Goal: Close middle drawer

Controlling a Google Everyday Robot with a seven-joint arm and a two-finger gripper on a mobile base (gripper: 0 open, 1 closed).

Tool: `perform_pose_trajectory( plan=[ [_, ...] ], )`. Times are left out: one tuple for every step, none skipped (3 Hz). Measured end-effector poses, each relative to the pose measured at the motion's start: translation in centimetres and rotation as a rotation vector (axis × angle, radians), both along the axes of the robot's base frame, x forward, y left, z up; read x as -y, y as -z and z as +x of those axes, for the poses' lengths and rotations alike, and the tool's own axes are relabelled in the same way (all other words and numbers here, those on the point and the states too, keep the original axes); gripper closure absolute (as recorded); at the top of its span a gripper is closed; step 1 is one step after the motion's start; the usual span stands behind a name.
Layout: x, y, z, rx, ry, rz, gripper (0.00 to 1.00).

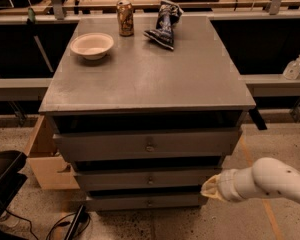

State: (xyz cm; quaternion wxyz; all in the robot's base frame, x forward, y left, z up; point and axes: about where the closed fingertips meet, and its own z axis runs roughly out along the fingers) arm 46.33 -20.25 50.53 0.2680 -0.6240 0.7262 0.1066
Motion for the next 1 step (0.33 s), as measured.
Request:
perform_pose_trajectory(
  plan=[
    [5.64, -3.5, -0.02, 0.089, 0.261, 0.124, 1.0]
  ],
)
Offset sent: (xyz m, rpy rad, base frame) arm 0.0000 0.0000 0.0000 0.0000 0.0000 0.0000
